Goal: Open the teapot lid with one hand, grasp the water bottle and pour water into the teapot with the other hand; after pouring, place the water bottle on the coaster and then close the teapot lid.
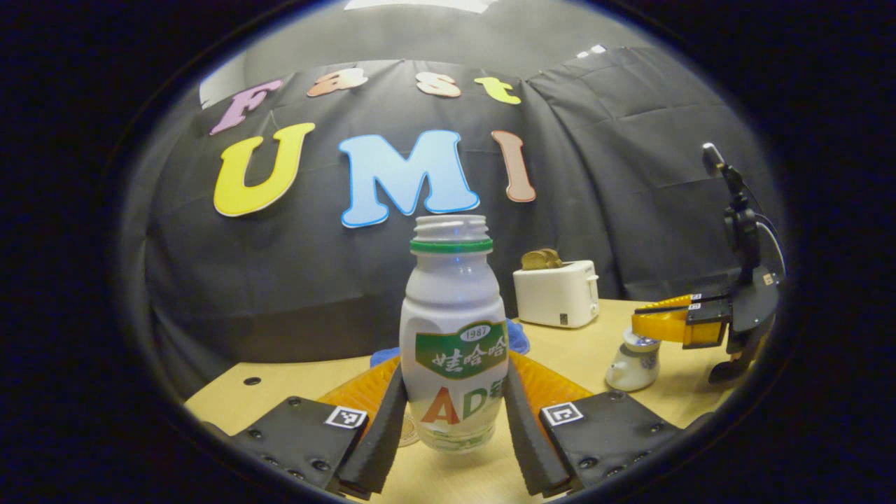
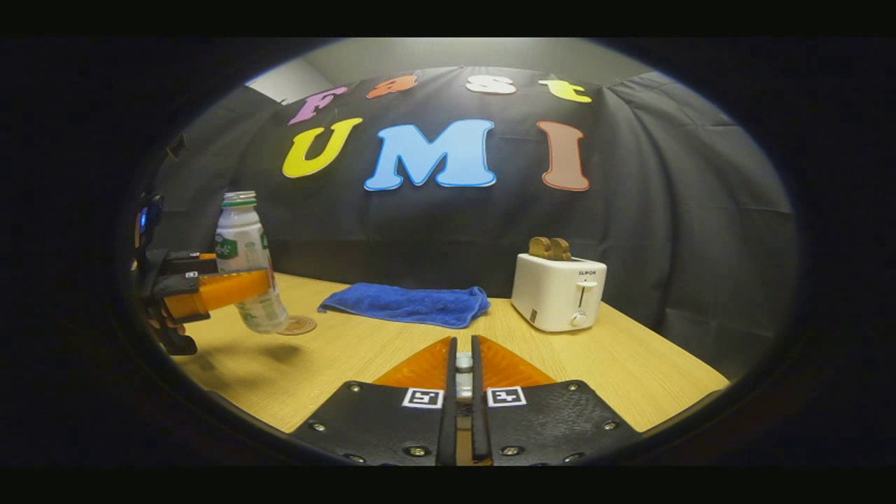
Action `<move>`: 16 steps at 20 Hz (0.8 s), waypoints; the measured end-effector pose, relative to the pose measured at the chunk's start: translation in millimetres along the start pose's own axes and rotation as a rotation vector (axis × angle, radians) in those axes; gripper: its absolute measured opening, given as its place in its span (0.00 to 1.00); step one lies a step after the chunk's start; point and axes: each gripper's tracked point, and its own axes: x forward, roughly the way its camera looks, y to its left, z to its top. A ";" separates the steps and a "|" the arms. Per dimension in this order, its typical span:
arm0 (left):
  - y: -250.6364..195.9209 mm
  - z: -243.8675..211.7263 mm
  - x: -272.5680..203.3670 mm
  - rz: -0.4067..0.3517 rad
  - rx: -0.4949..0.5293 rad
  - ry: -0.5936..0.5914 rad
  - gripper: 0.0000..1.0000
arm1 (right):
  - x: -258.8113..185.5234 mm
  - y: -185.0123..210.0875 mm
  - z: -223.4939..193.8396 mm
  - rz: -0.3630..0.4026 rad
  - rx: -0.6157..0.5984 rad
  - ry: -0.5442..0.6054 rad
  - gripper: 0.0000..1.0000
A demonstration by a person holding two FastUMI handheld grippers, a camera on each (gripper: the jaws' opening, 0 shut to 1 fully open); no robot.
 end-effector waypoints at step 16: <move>89.4 -35.3 -1.3 0.173 -0.204 0.063 0.82 | -4.7 -7.1 -8.6 -0.040 0.037 0.002 0.64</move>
